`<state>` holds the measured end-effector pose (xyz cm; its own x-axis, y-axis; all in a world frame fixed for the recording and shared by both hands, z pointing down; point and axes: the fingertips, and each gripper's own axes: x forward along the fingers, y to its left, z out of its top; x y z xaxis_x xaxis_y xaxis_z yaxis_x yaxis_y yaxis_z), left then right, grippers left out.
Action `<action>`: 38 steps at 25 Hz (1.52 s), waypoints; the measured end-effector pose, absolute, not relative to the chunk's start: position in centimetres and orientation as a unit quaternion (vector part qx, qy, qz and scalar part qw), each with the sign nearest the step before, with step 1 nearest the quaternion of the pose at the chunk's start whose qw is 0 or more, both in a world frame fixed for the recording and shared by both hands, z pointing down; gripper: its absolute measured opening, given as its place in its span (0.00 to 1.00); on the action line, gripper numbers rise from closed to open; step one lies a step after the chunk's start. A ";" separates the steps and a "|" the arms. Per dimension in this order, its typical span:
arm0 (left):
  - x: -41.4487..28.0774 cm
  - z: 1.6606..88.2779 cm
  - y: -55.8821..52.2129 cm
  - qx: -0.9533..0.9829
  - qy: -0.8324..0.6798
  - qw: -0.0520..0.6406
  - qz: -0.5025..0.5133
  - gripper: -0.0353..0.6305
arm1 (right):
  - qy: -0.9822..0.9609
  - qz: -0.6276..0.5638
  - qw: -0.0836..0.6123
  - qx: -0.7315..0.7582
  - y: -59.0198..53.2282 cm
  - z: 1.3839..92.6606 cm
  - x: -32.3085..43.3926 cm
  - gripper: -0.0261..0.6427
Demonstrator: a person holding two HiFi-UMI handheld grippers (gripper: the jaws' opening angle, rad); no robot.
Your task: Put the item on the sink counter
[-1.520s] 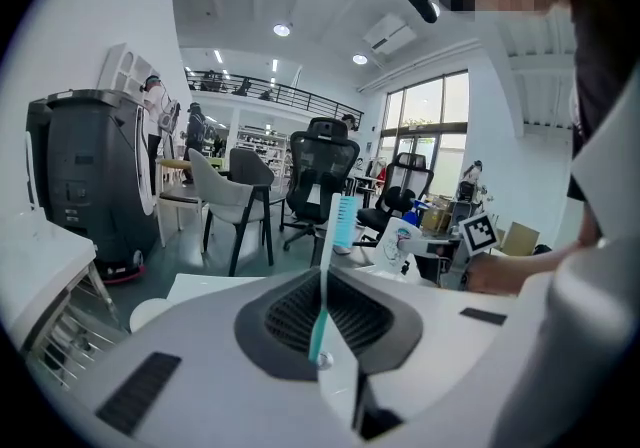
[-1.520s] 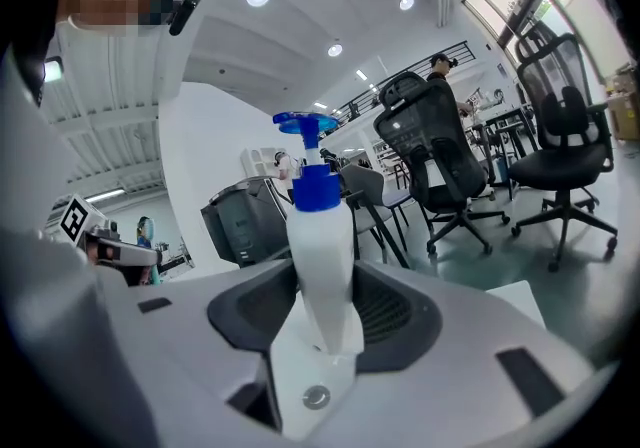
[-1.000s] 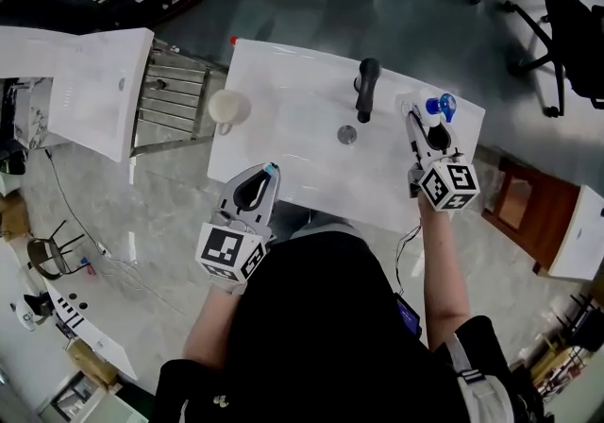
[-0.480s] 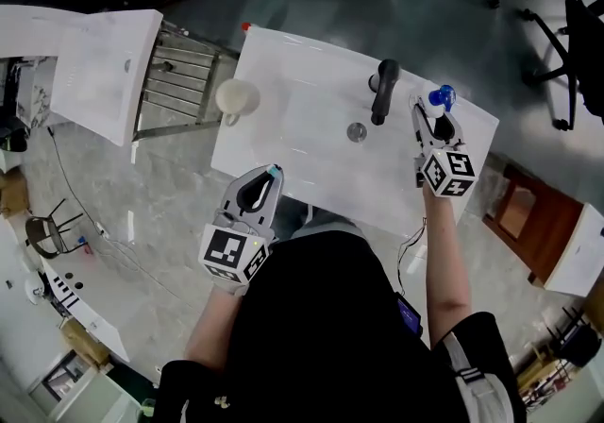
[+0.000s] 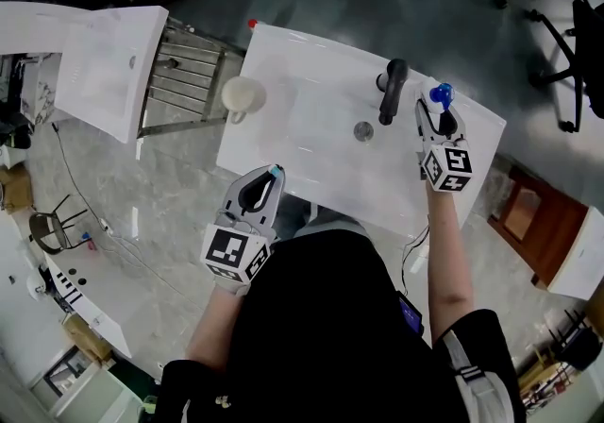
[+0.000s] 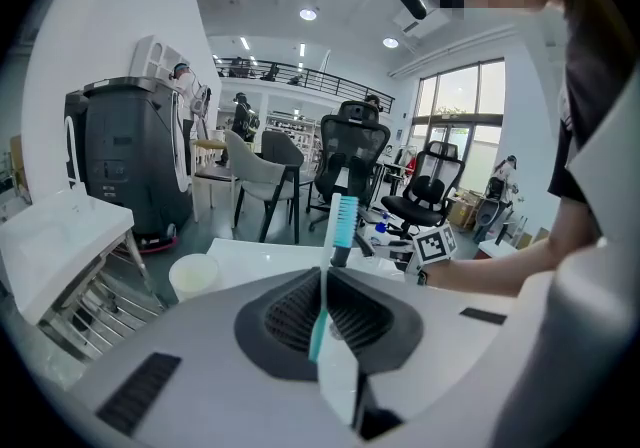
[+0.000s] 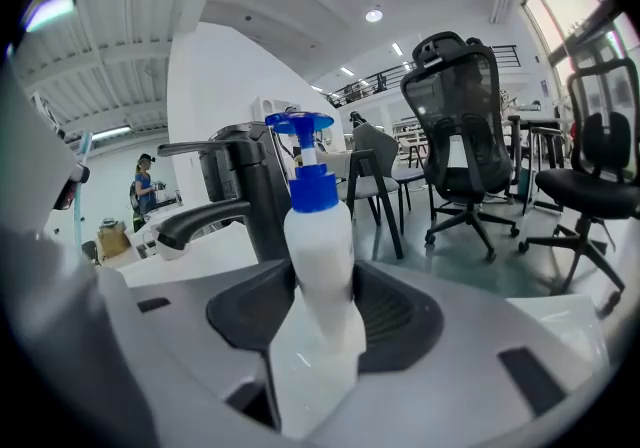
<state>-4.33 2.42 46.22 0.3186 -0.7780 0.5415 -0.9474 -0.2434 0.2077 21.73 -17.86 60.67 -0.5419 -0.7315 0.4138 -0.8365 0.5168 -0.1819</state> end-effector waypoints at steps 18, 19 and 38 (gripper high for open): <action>-5.8 45.3 2.7 0.780 -0.559 0.238 0.149 0.11 | -0.851 0.184 0.121 0.477 -17.5 59.7 21.9 0.38; -6.0 45.2 2.6 0.781 -0.559 0.237 0.147 0.11 | -0.850 0.185 0.117 0.480 -17.4 59.4 22.0 0.38; -8.7 43.2 1.0 0.793 -0.557 0.213 0.121 0.11 | -0.833 0.189 0.068 0.515 -11.3 51.7 24.1 0.38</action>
